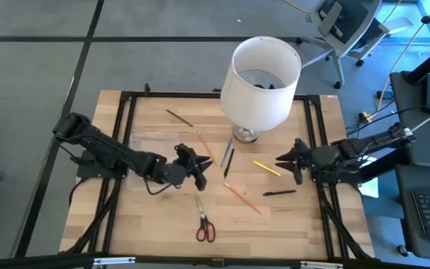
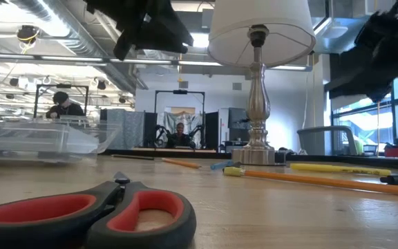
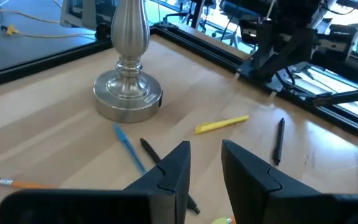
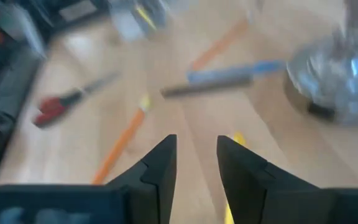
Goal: Pick & place school supplies into a supply box
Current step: Put the yellow pen into the transparent supply box
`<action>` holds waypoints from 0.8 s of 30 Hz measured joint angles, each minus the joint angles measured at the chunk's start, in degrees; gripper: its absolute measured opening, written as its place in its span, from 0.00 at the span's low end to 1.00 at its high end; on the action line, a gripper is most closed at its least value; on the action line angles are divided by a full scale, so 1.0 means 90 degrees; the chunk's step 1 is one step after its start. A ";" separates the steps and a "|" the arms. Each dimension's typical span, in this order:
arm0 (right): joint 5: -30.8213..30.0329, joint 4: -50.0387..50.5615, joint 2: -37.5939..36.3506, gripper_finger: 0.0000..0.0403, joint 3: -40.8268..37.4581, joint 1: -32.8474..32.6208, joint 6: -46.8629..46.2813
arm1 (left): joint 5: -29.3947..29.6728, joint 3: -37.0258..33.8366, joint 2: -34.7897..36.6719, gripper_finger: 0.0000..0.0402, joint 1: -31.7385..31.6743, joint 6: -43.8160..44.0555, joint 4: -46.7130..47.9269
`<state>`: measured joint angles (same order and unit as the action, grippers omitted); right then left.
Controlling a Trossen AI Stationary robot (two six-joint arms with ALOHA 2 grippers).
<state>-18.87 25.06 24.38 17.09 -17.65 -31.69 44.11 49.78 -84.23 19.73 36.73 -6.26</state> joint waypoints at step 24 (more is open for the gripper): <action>0.0223 -0.1828 0.1935 0.30 0.0080 0.0000 0.0787 | -0.0074 0.0000 -0.0124 0.22 -0.0168 0.0066 -0.0002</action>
<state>-16.87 8.61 41.80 17.80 -17.65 -24.61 43.44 49.78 -85.34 18.22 37.32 -6.28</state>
